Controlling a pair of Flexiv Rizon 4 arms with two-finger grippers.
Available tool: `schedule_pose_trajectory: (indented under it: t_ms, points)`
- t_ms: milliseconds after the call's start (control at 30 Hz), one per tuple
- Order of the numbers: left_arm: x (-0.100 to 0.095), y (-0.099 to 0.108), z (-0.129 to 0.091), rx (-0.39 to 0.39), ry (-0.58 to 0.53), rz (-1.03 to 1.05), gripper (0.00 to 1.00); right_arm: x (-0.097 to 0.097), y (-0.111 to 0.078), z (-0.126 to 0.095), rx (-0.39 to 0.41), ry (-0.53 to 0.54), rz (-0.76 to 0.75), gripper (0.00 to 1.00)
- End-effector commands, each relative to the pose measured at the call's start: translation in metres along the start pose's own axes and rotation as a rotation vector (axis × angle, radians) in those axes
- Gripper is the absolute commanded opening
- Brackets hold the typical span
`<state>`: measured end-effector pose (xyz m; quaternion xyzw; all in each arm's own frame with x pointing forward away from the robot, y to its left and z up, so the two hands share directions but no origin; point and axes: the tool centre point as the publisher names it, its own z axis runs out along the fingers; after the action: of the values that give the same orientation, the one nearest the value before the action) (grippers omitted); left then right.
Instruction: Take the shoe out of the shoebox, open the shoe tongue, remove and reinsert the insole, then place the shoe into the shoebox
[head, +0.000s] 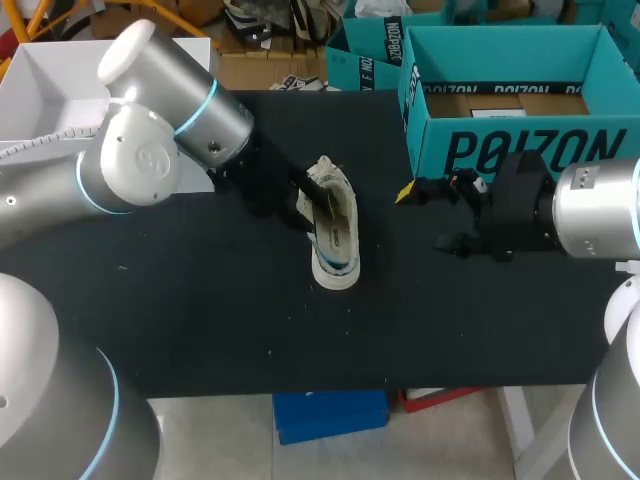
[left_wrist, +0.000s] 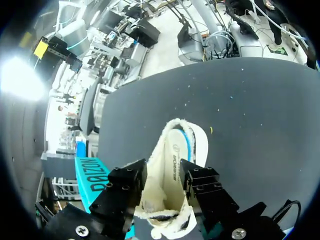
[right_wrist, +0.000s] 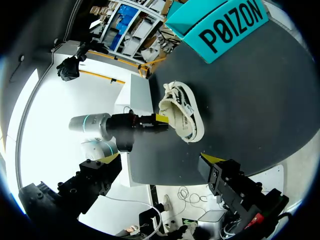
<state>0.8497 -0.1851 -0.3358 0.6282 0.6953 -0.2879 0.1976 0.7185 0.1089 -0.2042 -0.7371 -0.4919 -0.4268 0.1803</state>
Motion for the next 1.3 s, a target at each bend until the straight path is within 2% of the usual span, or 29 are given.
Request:
schedule_pose_trajectory:
  t_ms: [33,200,433,700,1300]
  points:
    - [-0.004,-0.008,0.001,-0.017,0.053,0.03,0.0,0.0,0.0,0.001,0.0,0.0,0.0,1.0]
    - [0.0,-0.01,0.011,-0.024,0.138,0.066,0.0,0.0,0.0,0.001,0.0,0.0,0.0,1.0]
    - [0.017,-0.01,0.027,-0.036,0.232,0.072,0.0,0.0,0.0,0.001,0.0,0.0,0.0,1.0]
    - [0.03,-0.001,0.045,-0.028,0.286,0.053,0.0,0.0,0.0,0.001,0.0,0.0,0.0,1.0]
    - [0.035,0.002,0.066,0.005,0.394,0.09,0.0,0.0,0.0,0.001,0.0,0.0,0.0,1.0]
